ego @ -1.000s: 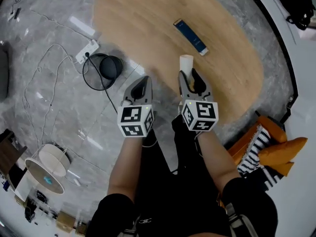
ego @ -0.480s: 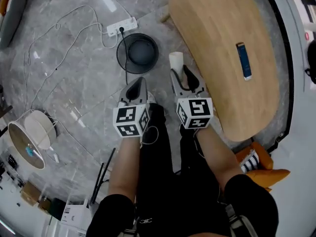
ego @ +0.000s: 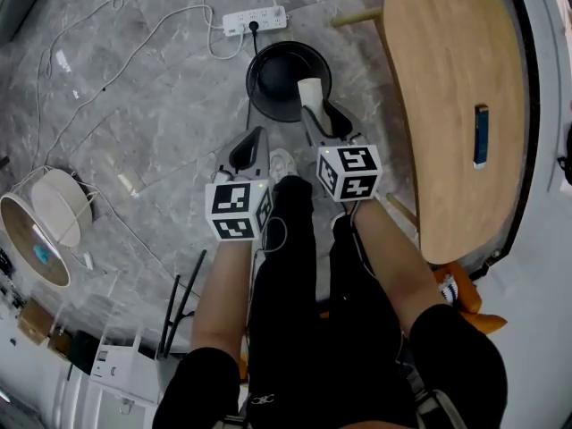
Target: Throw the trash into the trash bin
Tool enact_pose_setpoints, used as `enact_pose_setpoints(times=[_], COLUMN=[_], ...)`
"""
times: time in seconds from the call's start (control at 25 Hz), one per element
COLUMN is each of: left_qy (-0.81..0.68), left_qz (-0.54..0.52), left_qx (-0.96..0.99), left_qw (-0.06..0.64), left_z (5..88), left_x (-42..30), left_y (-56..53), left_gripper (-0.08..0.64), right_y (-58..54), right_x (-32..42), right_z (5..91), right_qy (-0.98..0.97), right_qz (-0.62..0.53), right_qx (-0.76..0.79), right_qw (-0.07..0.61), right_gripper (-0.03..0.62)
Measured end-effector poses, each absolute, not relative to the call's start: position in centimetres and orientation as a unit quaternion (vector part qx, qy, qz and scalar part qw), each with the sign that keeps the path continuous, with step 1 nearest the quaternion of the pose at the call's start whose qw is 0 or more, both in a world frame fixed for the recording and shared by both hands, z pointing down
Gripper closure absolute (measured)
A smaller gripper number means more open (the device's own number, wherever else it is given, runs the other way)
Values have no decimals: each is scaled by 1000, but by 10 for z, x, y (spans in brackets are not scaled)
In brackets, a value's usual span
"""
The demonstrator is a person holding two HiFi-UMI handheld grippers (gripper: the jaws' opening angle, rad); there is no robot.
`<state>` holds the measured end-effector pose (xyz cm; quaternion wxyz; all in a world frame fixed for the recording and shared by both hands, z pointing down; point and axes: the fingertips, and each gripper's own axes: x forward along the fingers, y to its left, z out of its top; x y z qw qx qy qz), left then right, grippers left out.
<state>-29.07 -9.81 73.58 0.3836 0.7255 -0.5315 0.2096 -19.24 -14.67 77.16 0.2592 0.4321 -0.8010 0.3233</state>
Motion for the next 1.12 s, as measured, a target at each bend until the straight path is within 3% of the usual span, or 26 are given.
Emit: enact_pose_setpoints(times=[0.6,0.72,0.8,0.92,0.96,1.04,1.12], left_qy=[-518,-517,-517,-518,-519,-520,-520], left_qz=[224,225,227,229,229,231,232], left_qx=[727,727,726,724,724,724,725], left_qw=[392,392,393,393,392,390,387], left_z=[774,777,779,779,779,775,770], left_x=[-330,-333,-334,-334,-334,-332,-327], left_y=[-124,-125,-124,-123,-123,-123,-121], left_gripper=[555,555,555,555,555,555,555], right_y=[-159,-158,-159,-163,-166,-170,-169], right_x=[-224,-226,-229,-225,-220,-208,-202], right_z=[919,927,927,917,910,888,862], right_qy=[-758,-755,-759,-757,-755,-750,-753], right_qz=[341,336,339,333,320,291,285], right_qx=[408,414,413,425,439,475,493], right_qw=[377,382,372,367,367,357,330], right_gripper=[414,414,367,359,379,578,578])
